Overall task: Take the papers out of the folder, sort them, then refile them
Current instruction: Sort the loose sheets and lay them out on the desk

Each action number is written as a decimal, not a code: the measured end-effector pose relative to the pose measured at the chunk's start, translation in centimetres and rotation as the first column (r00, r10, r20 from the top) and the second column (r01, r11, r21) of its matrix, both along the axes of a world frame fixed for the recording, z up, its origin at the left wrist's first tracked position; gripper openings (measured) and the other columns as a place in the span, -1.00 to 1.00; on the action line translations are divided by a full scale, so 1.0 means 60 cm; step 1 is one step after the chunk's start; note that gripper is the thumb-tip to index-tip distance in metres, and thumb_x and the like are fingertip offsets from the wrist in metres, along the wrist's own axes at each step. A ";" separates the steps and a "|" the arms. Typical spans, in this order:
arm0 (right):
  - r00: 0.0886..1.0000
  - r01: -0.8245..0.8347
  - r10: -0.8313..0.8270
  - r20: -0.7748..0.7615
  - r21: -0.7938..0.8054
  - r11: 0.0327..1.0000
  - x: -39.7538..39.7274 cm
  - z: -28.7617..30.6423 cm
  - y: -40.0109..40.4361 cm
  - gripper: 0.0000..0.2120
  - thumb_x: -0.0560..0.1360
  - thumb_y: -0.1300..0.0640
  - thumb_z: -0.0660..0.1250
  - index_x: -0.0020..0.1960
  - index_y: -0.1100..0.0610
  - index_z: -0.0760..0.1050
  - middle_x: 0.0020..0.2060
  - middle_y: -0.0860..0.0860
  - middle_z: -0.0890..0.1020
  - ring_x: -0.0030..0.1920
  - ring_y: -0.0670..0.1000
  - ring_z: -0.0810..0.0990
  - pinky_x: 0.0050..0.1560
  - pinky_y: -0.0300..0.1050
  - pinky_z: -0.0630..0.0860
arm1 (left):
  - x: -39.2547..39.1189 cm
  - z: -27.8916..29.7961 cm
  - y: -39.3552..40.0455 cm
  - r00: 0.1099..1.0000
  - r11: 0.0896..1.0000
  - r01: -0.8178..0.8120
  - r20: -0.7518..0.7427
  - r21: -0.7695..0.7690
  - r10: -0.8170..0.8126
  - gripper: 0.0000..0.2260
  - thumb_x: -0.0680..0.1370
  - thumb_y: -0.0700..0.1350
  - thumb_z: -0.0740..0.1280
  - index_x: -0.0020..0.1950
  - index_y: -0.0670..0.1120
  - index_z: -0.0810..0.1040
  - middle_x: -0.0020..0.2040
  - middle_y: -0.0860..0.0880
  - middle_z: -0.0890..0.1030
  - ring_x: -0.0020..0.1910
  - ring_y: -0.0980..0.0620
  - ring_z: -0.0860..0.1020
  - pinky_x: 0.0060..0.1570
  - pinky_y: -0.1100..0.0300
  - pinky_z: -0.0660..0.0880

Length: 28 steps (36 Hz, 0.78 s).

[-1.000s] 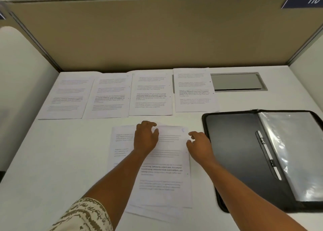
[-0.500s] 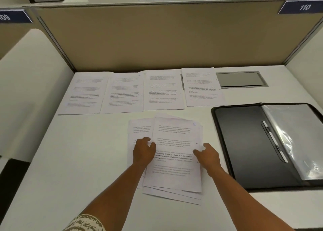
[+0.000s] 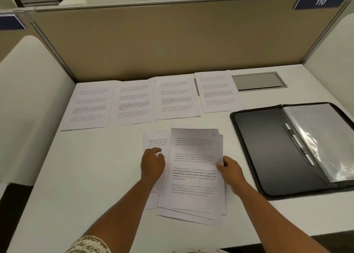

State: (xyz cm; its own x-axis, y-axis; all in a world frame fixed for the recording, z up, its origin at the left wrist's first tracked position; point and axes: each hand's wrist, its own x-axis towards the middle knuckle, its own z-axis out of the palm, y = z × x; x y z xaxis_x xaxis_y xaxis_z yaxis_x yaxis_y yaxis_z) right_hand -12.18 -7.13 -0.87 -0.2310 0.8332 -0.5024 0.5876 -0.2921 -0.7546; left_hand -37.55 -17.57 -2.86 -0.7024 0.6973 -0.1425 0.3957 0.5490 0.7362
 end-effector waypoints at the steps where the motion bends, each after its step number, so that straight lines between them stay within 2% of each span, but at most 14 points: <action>1: 1.000 -0.011 0.011 -0.022 -0.010 1.000 0.007 -0.001 -0.002 -0.88 0.66 0.12 0.24 0.11 0.10 0.53 -0.01 0.01 0.66 -0.02 0.03 0.65 -0.11 -0.07 0.62 | -0.005 -0.002 -0.003 0.999 1.000 -0.001 -0.034 0.020 0.002 -0.79 0.58 -0.25 0.30 0.20 -0.15 0.60 0.22 -0.14 0.58 0.23 -0.12 0.54 0.20 0.15 0.44; 3: 0.998 -0.040 0.038 -0.044 -0.032 0.999 0.021 -0.004 -0.006 -0.87 0.66 0.12 0.24 0.12 0.08 0.56 0.00 0.01 0.68 0.01 0.05 0.67 0.02 0.03 0.64 | -0.017 -0.007 -0.008 0.996 0.999 0.002 -0.092 0.035 0.002 -0.76 0.57 -0.31 0.29 0.19 -0.15 0.61 0.22 -0.15 0.59 0.27 -0.16 0.51 0.28 0.02 0.47; 5: 0.997 -0.065 0.063 -0.049 -0.043 0.997 0.033 -0.005 -0.011 -0.85 0.67 0.12 0.24 0.14 0.03 0.58 0.01 -0.02 0.70 0.02 0.03 0.68 0.06 0.03 0.64 | -0.033 -0.013 -0.009 0.988 1.000 0.014 -0.154 0.013 -0.012 -0.72 0.54 -0.32 0.29 0.21 -0.16 0.62 0.24 -0.15 0.60 0.29 -0.17 0.50 0.31 -0.05 0.47; 10: 0.996 -0.090 0.089 -0.018 -0.042 0.995 0.049 -0.006 -0.015 -0.78 0.68 0.16 0.19 0.21 0.01 0.58 0.05 -0.07 0.69 0.04 0.01 0.67 0.08 0.02 0.63 | -0.056 -0.024 0.000 0.974 0.995 0.064 -0.213 -0.077 -0.079 -0.70 0.55 -0.25 0.32 0.27 -0.12 0.61 0.32 -0.09 0.57 0.37 -0.12 0.44 0.38 -0.03 0.39; 15: 0.999 -0.035 0.033 -0.032 -0.059 0.998 0.059 -0.004 -0.014 -0.77 0.69 0.15 0.19 0.25 0.00 0.56 0.10 -0.06 0.68 0.07 0.02 0.67 0.10 0.05 0.63 | -0.054 -0.028 0.016 0.948 0.978 0.200 -0.239 -0.055 -0.208 -0.66 0.56 -0.11 0.39 0.32 -0.15 0.57 0.38 -0.13 0.52 0.41 -0.16 0.39 0.40 -0.08 0.30; 18: 0.998 0.028 -0.033 -0.056 -0.089 0.996 0.068 -0.002 -0.009 -0.76 0.68 0.16 0.20 0.28 0.01 0.55 0.09 -0.04 0.68 0.05 0.03 0.69 0.07 0.06 0.65 | -0.053 -0.034 0.033 0.908 0.941 0.310 -0.252 -0.136 -0.336 -0.49 0.56 0.15 0.25 0.42 -0.11 0.49 0.48 -0.11 0.41 0.51 -0.16 0.28 0.46 -0.09 0.22; 20: 0.994 0.063 -0.072 -0.078 -0.108 0.992 0.074 0.000 -0.007 -0.76 0.69 0.18 0.19 0.27 0.02 0.55 0.08 -0.01 0.69 0.02 0.05 0.70 -0.03 0.00 0.65 | -0.050 -0.035 0.046 0.864 0.902 0.375 -0.271 -0.216 -0.424 -0.37 0.55 0.26 0.13 0.50 -0.10 0.39 0.56 -0.09 0.29 0.57 -0.14 0.15 0.50 -0.08 0.13; 23: 0.986 0.086 -0.106 -0.128 -0.147 0.985 0.081 0.005 -0.004 -0.75 0.68 0.21 0.20 0.27 0.05 0.56 0.07 0.00 0.71 0.00 0.06 0.72 -0.07 -0.04 0.64 | -0.045 -0.035 0.067 0.816 0.859 0.415 -0.295 -0.299 -0.497 -0.31 0.58 0.33 0.06 0.58 -0.08 0.23 0.62 -0.07 0.13 0.61 -0.10 0.00 0.54 -0.06 0.04; 25: 0.983 0.072 -0.099 -0.152 -0.175 0.982 0.083 0.007 -0.002 -0.75 0.68 0.22 0.20 0.27 0.04 0.56 0.06 -0.01 0.72 0.01 0.05 0.73 -0.04 -0.01 0.64 | -0.043 -0.033 0.079 0.824 0.860 0.416 -0.277 -0.296 -0.494 -0.28 0.56 0.35 0.00 0.60 -0.06 0.19 0.63 -0.06 0.09 0.61 -0.09 -0.04 0.54 -0.07 0.01; 28: 0.986 0.046 -0.075 -0.151 -0.187 0.981 0.083 0.007 0.003 -0.74 0.69 0.22 0.19 0.28 0.02 0.55 0.08 -0.01 0.72 0.03 0.05 0.72 -0.06 -0.04 0.63 | -0.044 -0.029 0.100 0.857 0.886 0.386 -0.256 -0.255 -0.447 -0.31 0.59 0.31 0.03 0.59 -0.08 0.19 0.62 -0.08 0.11 0.61 -0.11 -0.03 0.53 -0.11 0.02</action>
State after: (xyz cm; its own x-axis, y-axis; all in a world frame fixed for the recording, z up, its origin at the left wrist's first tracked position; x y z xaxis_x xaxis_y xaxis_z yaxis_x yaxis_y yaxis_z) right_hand -7.19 -6.95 -0.43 -0.2713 0.7456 -0.6087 0.4434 -0.4645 -0.7666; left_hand -40.21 -11.59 -4.61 -0.3813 0.9152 -0.1306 0.8023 0.3978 0.4451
